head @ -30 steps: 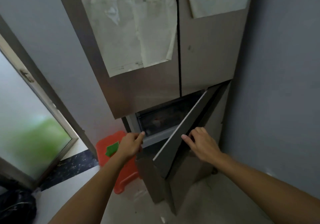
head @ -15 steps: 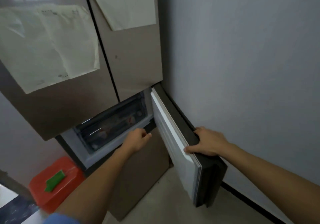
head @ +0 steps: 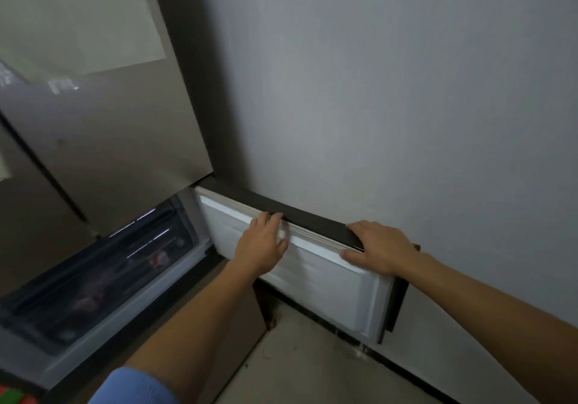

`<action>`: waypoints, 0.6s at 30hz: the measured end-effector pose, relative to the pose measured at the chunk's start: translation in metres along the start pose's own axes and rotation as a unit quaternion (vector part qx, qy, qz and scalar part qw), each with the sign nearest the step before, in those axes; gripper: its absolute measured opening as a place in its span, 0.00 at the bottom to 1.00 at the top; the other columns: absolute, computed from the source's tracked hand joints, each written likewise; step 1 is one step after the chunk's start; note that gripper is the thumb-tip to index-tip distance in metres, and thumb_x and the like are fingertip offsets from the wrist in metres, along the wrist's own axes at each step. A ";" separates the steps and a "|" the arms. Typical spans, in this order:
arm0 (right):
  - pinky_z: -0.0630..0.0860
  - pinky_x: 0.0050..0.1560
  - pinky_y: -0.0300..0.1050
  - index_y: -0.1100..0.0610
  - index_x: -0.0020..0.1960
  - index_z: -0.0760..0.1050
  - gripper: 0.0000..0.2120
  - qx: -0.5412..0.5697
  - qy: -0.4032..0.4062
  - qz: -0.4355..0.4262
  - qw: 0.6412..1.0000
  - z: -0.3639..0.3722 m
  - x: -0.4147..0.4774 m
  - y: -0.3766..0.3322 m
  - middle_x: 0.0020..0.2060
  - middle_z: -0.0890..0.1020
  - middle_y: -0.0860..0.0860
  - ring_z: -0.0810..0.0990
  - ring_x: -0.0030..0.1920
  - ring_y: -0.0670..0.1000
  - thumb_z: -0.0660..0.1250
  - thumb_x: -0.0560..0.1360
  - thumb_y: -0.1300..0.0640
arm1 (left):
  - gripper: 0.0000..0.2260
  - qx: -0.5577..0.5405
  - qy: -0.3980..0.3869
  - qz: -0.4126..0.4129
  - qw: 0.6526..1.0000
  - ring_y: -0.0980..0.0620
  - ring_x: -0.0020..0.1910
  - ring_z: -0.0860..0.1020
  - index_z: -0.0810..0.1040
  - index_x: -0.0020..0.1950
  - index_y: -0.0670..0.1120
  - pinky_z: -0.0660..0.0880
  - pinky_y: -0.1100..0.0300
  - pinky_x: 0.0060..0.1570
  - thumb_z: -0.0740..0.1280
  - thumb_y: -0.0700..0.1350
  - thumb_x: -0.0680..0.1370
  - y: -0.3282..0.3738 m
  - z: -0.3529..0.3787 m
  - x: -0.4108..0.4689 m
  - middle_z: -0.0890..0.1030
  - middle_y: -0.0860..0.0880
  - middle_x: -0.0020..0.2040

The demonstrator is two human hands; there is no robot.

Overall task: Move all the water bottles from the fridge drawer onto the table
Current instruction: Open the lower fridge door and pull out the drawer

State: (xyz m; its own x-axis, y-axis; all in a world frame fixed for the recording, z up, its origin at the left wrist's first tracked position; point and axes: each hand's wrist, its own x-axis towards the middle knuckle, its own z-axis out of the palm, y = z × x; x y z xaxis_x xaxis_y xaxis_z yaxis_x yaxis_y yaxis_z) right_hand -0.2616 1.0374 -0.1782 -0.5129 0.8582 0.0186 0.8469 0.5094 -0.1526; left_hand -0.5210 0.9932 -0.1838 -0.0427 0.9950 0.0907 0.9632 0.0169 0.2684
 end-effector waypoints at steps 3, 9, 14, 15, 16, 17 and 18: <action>0.70 0.56 0.48 0.50 0.73 0.62 0.31 -0.020 0.011 -0.024 0.999 -0.002 0.029 0.041 0.67 0.73 0.50 0.73 0.61 0.54 0.56 0.76 0.35 | 0.28 0.047 -0.008 0.006 0.999 0.42 0.77 0.53 0.53 0.78 0.52 0.57 0.45 0.72 0.56 0.59 0.80 0.025 0.018 0.039 0.53 0.44 0.78; 0.67 0.64 0.51 0.54 0.73 0.62 0.30 -0.049 0.042 -0.027 0.998 -0.001 0.074 0.091 0.68 0.72 0.53 0.71 0.64 0.56 0.54 0.78 0.37 | 0.24 0.063 0.048 -0.033 0.996 0.42 0.75 0.56 0.59 0.75 0.52 0.57 0.45 0.72 0.56 0.58 0.81 0.051 0.039 0.088 0.60 0.43 0.76; 0.67 0.65 0.51 0.54 0.73 0.61 0.32 -0.071 0.060 -0.057 0.994 0.002 0.092 0.114 0.68 0.72 0.52 0.70 0.65 0.55 0.52 0.77 0.35 | 0.20 0.069 0.081 -0.028 0.994 0.43 0.70 0.63 0.67 0.70 0.51 0.64 0.48 0.68 0.59 0.57 0.80 0.057 0.041 0.112 0.68 0.44 0.68; 0.67 0.65 0.51 0.54 0.73 0.61 0.33 -0.071 0.062 -0.058 0.994 0.002 0.095 0.117 0.68 0.72 0.52 0.70 0.65 0.54 0.52 0.77 0.34 | 0.20 0.070 0.084 -0.026 0.994 0.43 0.70 0.63 0.67 0.70 0.51 0.64 0.48 0.67 0.59 0.57 0.80 0.057 0.042 0.115 0.68 0.44 0.68; 0.67 0.64 0.51 0.54 0.73 0.61 0.33 -0.071 0.063 -0.060 0.994 0.002 0.098 0.120 0.68 0.72 0.51 0.70 0.65 0.54 0.52 0.77 0.34 | 0.20 0.070 0.084 -0.024 0.994 0.43 0.70 0.63 0.66 0.71 0.51 0.64 0.47 0.67 0.59 0.56 0.80 0.056 0.042 0.117 0.68 0.44 0.69; 0.67 0.64 0.51 0.53 0.73 0.61 0.33 -0.072 0.066 -0.063 0.993 0.001 0.101 0.122 0.68 0.72 0.51 0.70 0.65 0.54 0.51 0.77 0.33 | 0.21 0.069 0.082 -0.023 0.994 0.43 0.70 0.63 0.66 0.71 0.52 0.65 0.47 0.67 0.60 0.56 0.80 0.055 0.042 0.119 0.68 0.45 0.69; 0.67 0.64 0.50 0.53 0.73 0.62 0.33 -0.074 0.066 -0.065 0.993 0.001 0.104 0.124 0.68 0.72 0.50 0.70 0.65 0.53 0.51 0.77 0.32 | 0.21 0.069 0.080 -0.020 0.994 0.43 0.71 0.62 0.65 0.72 0.52 0.65 0.47 0.67 0.60 0.55 0.80 0.055 0.043 0.120 0.67 0.45 0.70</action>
State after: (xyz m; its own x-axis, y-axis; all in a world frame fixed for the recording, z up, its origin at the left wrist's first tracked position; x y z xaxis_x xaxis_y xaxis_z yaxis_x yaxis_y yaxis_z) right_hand -0.2100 1.1893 -0.1962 -0.6041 0.7808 0.1591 0.7916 0.6110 0.0071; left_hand -0.4622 1.1177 -0.1991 -0.1128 0.9652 0.2360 0.9866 0.0807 0.1416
